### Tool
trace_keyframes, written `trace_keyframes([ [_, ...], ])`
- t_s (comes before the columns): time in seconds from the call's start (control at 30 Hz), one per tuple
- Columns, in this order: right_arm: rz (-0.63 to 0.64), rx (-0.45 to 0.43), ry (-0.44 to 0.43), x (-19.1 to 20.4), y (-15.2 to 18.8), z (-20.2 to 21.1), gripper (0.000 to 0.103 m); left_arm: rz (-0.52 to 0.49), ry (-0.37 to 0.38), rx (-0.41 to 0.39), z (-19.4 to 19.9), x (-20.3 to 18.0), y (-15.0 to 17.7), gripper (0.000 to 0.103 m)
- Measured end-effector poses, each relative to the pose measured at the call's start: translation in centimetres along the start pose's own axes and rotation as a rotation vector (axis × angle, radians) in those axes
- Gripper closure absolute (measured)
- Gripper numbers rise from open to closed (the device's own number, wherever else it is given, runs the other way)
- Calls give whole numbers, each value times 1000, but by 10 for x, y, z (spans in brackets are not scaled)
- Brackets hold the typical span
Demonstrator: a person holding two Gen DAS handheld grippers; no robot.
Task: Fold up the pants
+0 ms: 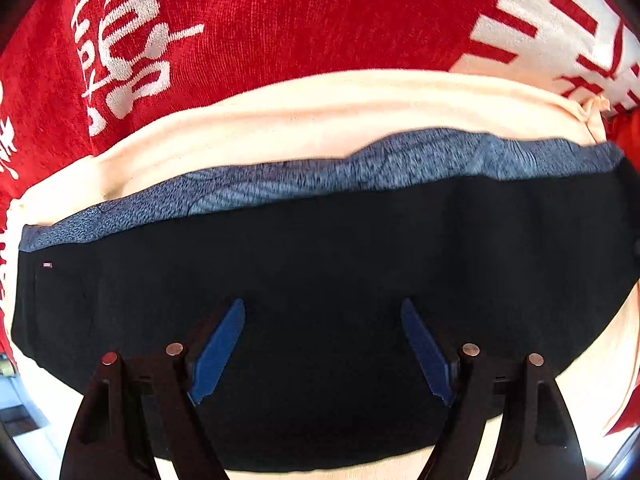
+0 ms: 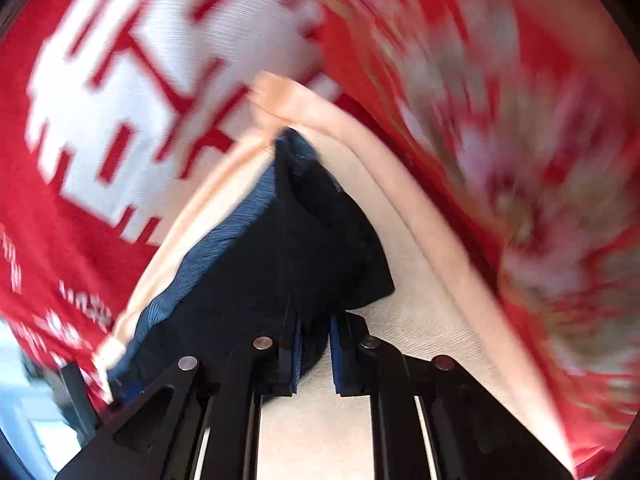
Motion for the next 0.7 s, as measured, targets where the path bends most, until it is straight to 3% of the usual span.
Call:
trace_keyframes([
  [0.07,74,26,65,0,9,-5,89,-21,7,4,0,-4,12,21],
  [0.13,45,111,126,-18,17,-25,70,-40,-4,-26,2,2,26,14],
  [0.2,-7,86,116,-22,16,-17,61,-17,0,-19,3,4,28,13],
  [0.27,26,27,178,-13,18,6,60,6,12,13,6,9,27,13],
  [0.33,56,-36,138,4,19,29,60,2,27,-30,19,10,17,13],
  [0.4,155,-45,82,34,16,32,60,-15,37,-84,29,8,2,13],
  [0.5,280,-5,24,81,1,-1,60,-9,39,-118,22,-3,-30,13],
  [0.6,385,30,38,110,-13,-45,61,-3,32,-129,5,-16,-53,13],
  [0.7,486,55,186,106,-15,-81,67,-16,-8,-112,-17,-15,-52,10],
])
Point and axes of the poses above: each gripper's, at about its wrist camera, not at the fingertips, and z roughly against the way its jaws point, x to its left, y to its underside, the point moved 3 cm from there along -z, roughly the way its jaws point, and after that the axes turned 6 degrees about y, right-handed, at the moved point
